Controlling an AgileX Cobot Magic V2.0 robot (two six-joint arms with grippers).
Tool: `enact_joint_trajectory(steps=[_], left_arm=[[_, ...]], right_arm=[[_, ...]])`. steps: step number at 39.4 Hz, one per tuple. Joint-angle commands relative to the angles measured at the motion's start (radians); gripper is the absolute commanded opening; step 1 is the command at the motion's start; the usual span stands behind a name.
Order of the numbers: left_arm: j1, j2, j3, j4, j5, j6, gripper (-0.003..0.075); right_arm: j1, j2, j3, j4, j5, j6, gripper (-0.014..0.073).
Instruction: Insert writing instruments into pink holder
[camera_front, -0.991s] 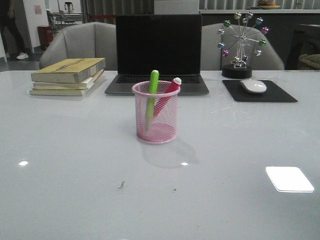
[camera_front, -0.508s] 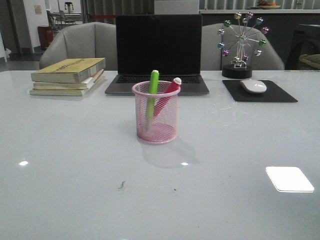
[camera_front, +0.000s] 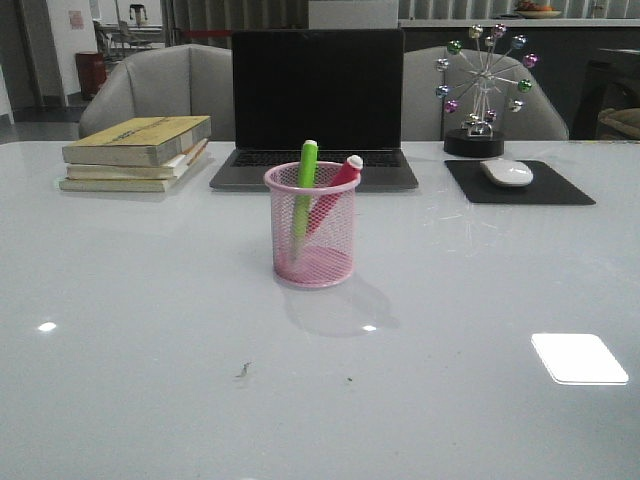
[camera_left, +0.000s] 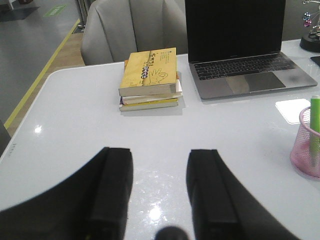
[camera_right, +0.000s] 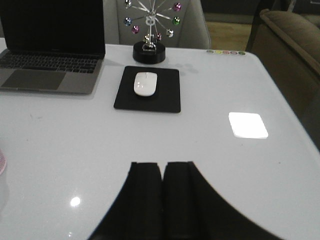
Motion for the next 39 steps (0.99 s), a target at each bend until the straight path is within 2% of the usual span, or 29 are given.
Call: enact_joint_trajectory(steps=[1,23,32,39], left_arm=[[0.001,-0.001,-0.029,-0.014,-0.084,-0.003,0.0330],[0.001,-0.001,-0.029,-0.014,-0.084,-0.003,0.0330],[0.001,-0.001,-0.029,-0.014,-0.084,-0.003,0.0330],[0.001,-0.001,-0.029,-0.014,-0.084,-0.003,0.0330]], right_arm=[[-0.003,-0.033,-0.003,-0.025,-0.119,0.009,0.0026],[-0.003,-0.387,0.386,0.020,-0.210,0.009,0.0026],[-0.003,-0.504,0.484,0.026,-0.210,0.009,0.0026],[-0.003,-0.520,0.533,0.042,-0.225,0.009,0.0026]])
